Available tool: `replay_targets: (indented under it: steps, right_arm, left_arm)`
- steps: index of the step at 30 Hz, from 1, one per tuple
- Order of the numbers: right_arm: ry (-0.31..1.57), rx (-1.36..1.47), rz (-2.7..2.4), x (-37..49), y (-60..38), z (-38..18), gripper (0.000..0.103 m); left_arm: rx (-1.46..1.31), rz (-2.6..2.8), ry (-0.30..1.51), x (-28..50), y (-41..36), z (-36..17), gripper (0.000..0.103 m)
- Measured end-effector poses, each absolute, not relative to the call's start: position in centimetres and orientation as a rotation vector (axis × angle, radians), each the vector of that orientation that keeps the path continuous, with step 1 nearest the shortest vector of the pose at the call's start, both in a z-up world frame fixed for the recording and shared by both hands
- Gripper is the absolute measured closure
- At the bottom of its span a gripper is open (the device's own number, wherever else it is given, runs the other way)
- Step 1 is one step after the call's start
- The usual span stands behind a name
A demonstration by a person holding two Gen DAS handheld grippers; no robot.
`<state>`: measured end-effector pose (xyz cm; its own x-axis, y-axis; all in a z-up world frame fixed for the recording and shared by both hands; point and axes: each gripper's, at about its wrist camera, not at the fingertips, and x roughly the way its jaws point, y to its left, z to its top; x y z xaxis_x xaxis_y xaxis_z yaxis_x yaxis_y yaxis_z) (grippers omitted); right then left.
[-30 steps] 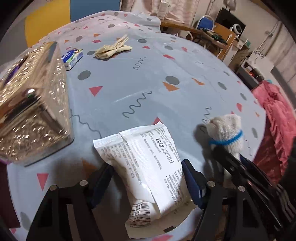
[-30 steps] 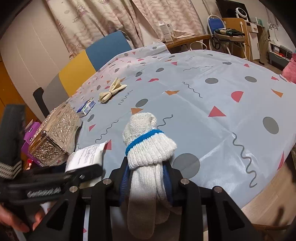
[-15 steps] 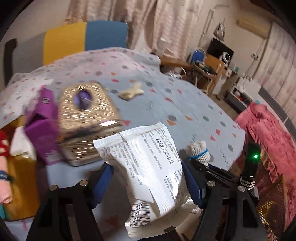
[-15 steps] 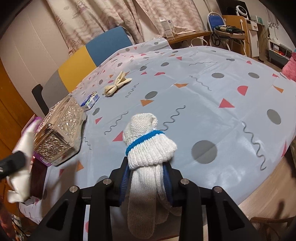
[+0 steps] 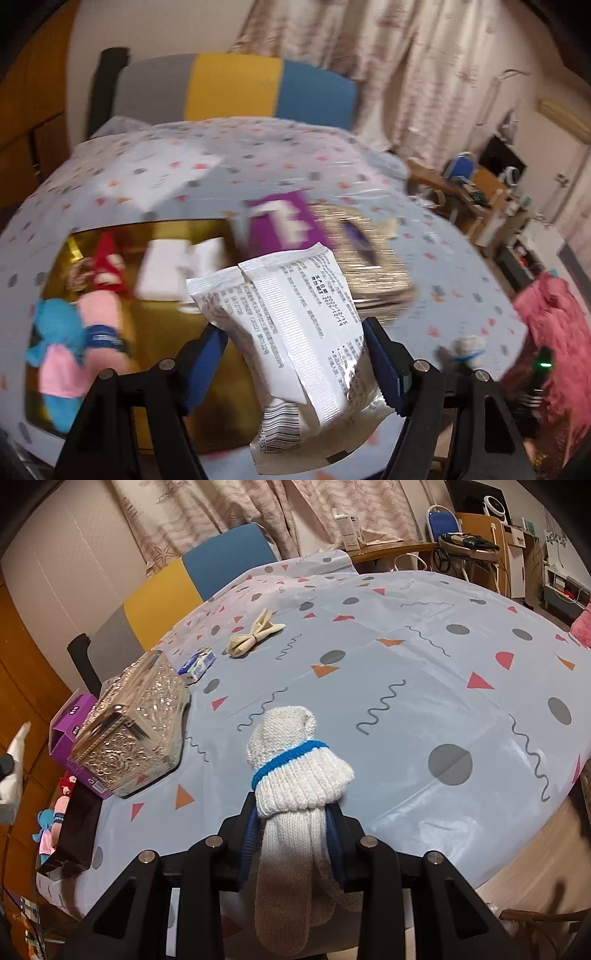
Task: Organize soft objects
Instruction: 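Lower the white snack packet into the gold tray with the left tool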
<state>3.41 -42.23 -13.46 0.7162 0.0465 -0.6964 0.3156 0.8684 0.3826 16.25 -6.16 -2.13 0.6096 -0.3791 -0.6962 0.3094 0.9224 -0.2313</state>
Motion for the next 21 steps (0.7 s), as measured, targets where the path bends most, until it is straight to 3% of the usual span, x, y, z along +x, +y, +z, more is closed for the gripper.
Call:
replay_targets:
  steps: [14, 21]
  right_arm:
    - [0.708, 0.494, -0.032, 3.2, -36.0, -9.2, 0.070]
    - [0.692, 0.447, 0.034, 3.2, -33.2, -7.3, 0.070]
  left_arm:
    - [-0.079, -0.193, 1.010, 23.4, 0.9, -10.4, 0.028]
    - [-0.135, -0.186, 1.008, 24.7, 1.7, -11.4, 0.014]
